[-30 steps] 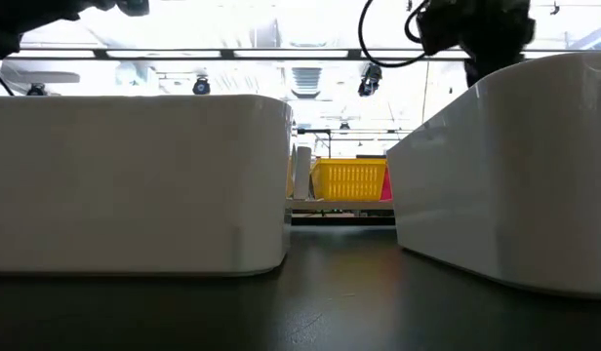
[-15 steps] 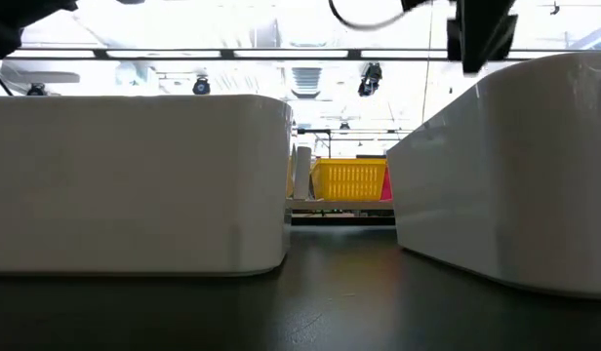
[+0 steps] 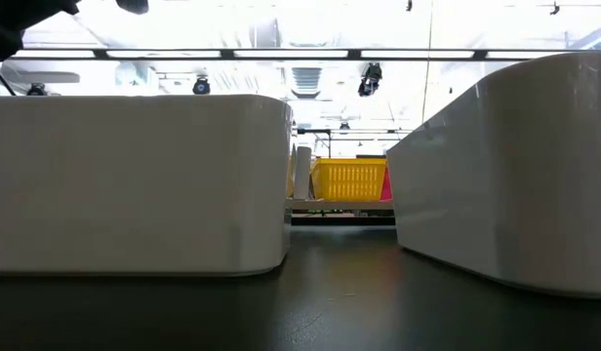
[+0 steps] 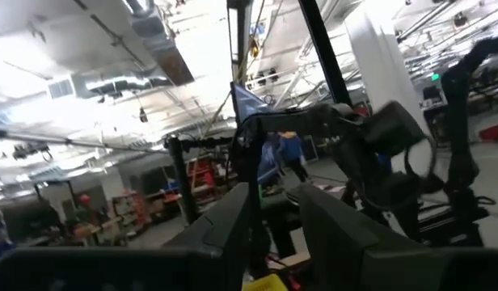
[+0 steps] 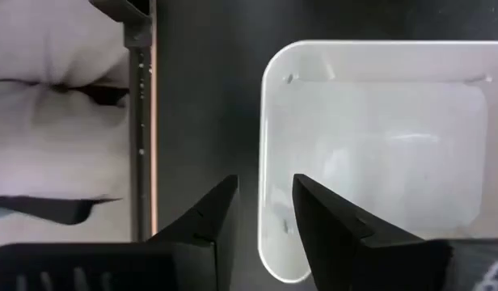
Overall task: Stack baskets on shelf by color
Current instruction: Stack the right gray bin on top of the gray bin on the shelf
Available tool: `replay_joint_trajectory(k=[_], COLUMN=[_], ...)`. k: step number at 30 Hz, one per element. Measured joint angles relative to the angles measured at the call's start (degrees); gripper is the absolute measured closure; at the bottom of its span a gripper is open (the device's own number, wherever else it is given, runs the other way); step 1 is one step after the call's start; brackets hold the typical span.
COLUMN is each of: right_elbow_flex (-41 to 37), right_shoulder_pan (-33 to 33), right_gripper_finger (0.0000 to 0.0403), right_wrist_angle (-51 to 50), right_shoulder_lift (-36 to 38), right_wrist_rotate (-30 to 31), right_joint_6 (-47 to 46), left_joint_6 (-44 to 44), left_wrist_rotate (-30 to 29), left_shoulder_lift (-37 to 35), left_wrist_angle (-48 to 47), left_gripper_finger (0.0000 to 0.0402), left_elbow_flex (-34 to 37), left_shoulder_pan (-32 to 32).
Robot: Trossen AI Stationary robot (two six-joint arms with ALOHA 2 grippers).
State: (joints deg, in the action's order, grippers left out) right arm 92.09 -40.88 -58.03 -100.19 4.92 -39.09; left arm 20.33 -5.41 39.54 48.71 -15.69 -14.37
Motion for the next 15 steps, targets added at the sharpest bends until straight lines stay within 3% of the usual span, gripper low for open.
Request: replay_joint_trajectory(k=[3, 15], right_elbow_flex=[0.1, 0.1], right_shoulder_pan=[-2.0, -3.3], right_gripper_finger=[0.0291, 0.0289], right_wrist_angle=[0.1, 0.5], right_shoulder_lift=[-1.8, -5.9], right_wrist_rotate=[2.8, 3.3], right_joint_6=[-1.4, -2.4], left_joint_6=[-2.1, -3.5], left_wrist_rotate=[0.2, 0.4], left_shoulder_lift=[0.5, -0.1], left_wrist_angle=[0.4, 0.6], left_gripper_finger=[0.0306, 0.0306], left_elbow_flex=[-0.1, -0.1], left_shoulder_pan=[0.0, 0.0])
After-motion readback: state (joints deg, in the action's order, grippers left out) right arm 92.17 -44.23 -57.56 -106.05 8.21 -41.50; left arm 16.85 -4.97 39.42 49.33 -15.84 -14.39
